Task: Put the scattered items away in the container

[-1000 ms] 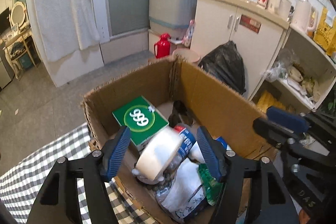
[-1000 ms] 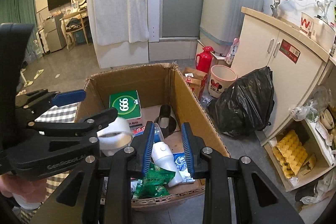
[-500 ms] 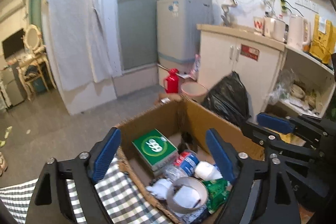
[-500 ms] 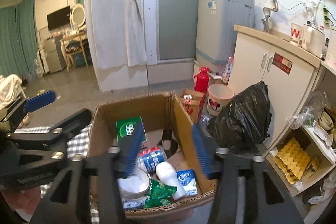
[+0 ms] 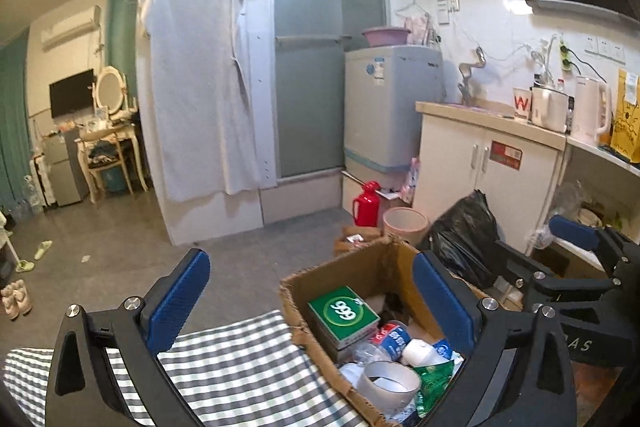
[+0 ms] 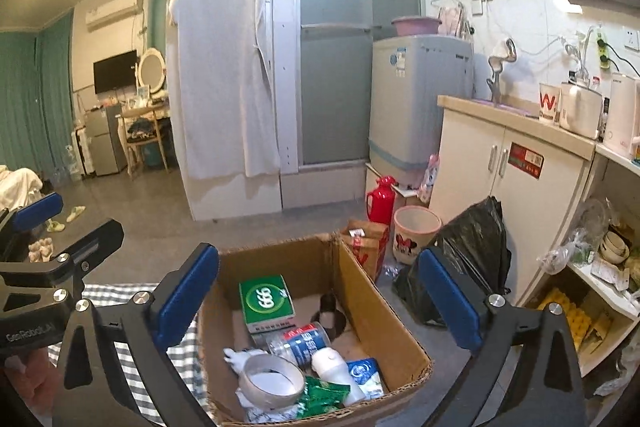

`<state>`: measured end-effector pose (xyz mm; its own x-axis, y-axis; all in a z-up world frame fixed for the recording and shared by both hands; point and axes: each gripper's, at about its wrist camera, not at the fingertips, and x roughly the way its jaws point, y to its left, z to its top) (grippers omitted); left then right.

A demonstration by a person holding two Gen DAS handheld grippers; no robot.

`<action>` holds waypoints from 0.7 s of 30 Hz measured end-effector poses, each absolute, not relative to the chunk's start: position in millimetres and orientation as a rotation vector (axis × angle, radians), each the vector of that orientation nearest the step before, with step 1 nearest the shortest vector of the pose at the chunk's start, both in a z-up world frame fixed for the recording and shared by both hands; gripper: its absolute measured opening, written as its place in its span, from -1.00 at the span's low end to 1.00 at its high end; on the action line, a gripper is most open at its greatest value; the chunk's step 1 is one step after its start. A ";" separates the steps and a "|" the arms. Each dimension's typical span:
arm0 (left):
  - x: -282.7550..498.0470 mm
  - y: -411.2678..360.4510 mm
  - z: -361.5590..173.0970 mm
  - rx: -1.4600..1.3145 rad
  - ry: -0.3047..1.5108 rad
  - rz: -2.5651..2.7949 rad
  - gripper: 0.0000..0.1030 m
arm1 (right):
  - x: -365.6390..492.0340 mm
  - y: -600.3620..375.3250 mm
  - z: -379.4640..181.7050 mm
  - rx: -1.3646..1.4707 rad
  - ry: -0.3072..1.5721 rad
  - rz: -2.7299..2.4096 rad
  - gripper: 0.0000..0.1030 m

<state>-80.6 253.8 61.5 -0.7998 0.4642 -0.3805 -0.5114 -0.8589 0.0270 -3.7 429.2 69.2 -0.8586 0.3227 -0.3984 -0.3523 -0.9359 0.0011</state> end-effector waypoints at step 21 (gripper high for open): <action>-79.6 129.7 87.4 -0.560 0.022 2.809 1.00 | 3.8 353.4 100.1 -0.498 0.084 2.923 0.99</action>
<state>-79.6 129.7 87.4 -0.8869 0.2652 -0.3782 -0.2711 -0.9618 -0.0386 3.8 353.4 100.1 -0.9287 0.1624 -0.3335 -0.1812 -0.9831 0.0260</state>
